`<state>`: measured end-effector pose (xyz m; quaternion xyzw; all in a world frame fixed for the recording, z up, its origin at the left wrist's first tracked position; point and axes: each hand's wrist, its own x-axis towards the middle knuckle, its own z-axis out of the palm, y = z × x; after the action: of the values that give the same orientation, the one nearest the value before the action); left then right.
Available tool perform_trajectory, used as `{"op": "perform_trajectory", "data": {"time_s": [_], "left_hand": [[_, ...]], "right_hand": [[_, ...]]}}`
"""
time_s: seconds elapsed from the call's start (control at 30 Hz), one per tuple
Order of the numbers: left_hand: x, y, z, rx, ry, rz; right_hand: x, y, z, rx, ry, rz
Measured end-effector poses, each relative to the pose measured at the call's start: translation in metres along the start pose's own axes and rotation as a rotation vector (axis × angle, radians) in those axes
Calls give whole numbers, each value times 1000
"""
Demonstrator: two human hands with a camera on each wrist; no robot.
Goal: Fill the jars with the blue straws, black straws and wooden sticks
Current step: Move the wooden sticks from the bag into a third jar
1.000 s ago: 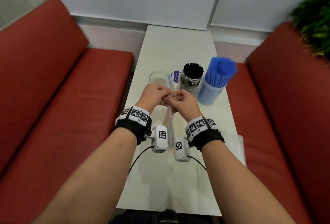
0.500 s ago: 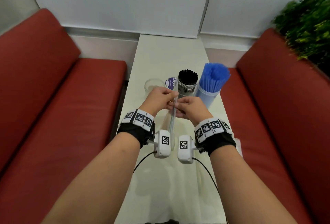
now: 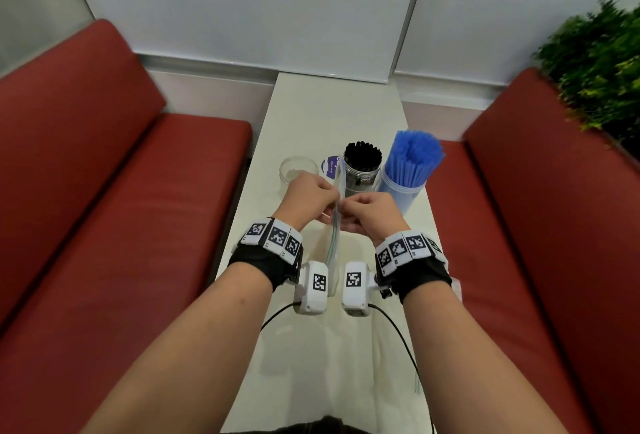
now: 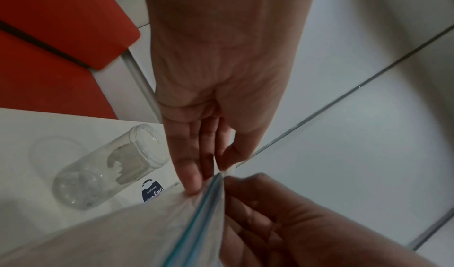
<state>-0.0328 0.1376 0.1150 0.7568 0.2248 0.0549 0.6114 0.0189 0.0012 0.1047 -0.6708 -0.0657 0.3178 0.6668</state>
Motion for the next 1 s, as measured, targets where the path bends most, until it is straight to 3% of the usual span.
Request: {"op": "perform_trajectory", "data": {"time_s": [0.1, 0.33, 0.5, 0.57, 0.67, 0.77, 0.9, 1.0], "left_hand": [[3, -2, 6, -27, -10, -17], [13, -16, 15, -422, -66, -229], [14, -23, 22, -573, -14, -330], [15, -24, 24, -493, -42, -297], [16, -19, 23, -196, -65, -185], [18, -10, 21, -26, -8, -83], [17, -6, 16, -80, -57, -55], [15, -11, 16, -281, -92, -113]], "right_hand": [[0, 0, -3, 52, 5, 33], [6, 4, -15, 255, -5, 158], [6, 10, -20, 337, -24, 190], [8, 14, -20, 273, 4, 134], [11, 16, -17, 179, 54, 37], [14, 14, -12, 9, 47, 0], [23, 8, -10, -311, 66, -58], [25, 7, -8, -225, 49, -51]]}}
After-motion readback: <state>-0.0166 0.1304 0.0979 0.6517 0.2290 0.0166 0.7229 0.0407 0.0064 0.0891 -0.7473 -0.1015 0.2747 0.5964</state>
